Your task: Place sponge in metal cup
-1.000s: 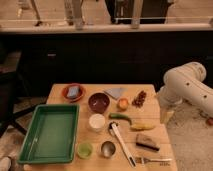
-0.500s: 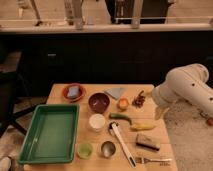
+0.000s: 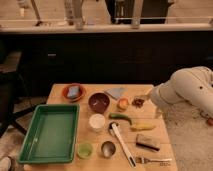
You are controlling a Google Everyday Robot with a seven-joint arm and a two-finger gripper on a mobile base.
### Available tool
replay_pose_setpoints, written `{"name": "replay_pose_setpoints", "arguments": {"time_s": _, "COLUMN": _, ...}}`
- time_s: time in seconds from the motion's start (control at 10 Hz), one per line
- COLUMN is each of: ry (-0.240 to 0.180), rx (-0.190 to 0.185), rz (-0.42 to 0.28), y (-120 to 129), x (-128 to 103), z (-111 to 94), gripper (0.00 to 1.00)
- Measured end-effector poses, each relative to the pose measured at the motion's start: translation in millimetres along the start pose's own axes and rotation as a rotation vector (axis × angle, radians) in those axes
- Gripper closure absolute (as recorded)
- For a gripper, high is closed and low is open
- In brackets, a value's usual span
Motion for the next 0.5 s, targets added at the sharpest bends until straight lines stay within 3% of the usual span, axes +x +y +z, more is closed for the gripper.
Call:
{"name": "replay_pose_setpoints", "arguments": {"time_s": 0.3, "ry": 0.006, "rx": 0.017, "rz": -0.009, "y": -2.9, "x": -0.9, "z": 1.1, "gripper": 0.2}}
{"name": "replay_pose_setpoints", "arguments": {"time_s": 0.5, "ry": 0.021, "rx": 0.042, "rz": -0.057, "y": -20.6, "x": -3.8, "z": 10.0, "gripper": 0.2}}
